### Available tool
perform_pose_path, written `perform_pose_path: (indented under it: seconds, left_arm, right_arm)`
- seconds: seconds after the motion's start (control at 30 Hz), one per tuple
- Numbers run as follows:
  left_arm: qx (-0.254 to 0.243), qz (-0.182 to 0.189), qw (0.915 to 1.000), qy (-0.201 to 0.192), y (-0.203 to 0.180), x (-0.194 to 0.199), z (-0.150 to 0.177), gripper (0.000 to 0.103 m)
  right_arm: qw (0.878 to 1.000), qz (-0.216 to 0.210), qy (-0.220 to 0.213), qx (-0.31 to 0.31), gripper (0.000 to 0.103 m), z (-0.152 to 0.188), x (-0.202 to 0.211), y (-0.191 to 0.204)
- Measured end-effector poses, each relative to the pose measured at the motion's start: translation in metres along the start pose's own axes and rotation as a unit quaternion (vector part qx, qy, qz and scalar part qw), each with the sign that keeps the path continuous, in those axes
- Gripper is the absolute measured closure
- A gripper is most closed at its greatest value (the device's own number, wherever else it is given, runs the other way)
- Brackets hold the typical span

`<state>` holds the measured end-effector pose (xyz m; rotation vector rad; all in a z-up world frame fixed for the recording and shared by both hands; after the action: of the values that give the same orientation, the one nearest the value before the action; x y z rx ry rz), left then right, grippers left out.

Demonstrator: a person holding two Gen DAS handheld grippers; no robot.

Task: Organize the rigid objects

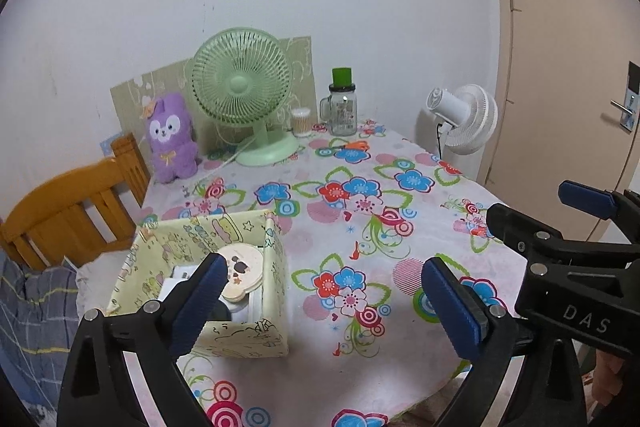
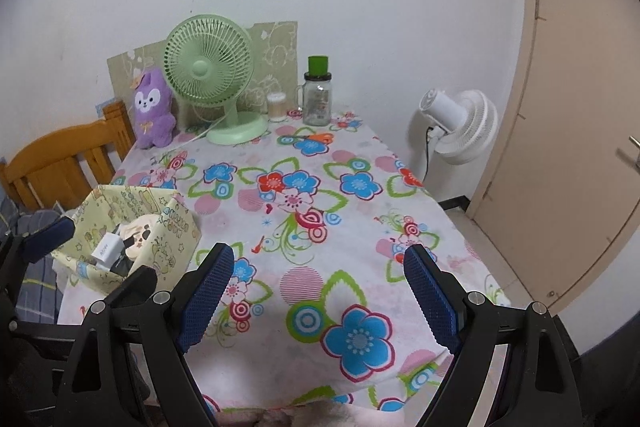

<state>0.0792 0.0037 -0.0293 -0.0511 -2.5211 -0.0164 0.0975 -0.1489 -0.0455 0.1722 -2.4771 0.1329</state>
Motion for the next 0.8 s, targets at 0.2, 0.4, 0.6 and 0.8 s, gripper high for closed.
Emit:
perform_pose_path:
  seconds: [0.2, 0.4, 0.6, 0.8]
  left_arm:
    - [-0.002, 0.002, 0.9999, -0.014, -0.002, 0.013, -0.003, 0.002]
    - [-0.008, 0.004, 0.9996, -0.026, -0.001, 0.024, -0.003, 0.0]
    - [-0.002, 0.009, 0.9995, -0.029, 0.001, 0.024, -0.001, 0.0]
    - [0.001, 0.009, 0.9996, -0.028, 0.002, 0.023, -0.003, 0.0]
  right_arm:
    - [1.0, 0.012, -0.018, -0.009, 0.014, 0.001, 0.017, -0.007]
    - [0.999, 0.012, -0.035, -0.018, 0.014, 0.004, 0.031, -0.01]
    - [0.999, 0.015, -0.044, -0.024, 0.014, 0.004, 0.034, -0.01]
    - [0.998, 0.018, -0.049, -0.027, 0.014, 0.002, 0.034, -0.011]
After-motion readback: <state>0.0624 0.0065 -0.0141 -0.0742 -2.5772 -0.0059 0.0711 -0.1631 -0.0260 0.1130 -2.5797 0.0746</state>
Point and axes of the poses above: each gripper's, at about its wrist camera, not at the fingertips, and x roughly against the way its jaws point, y to its left, z to its underside, the point moved 9 cm from there along -x, roughly the way its jaws point, and after that the axes turned 5 degrees about x, right-handed, at the moved point
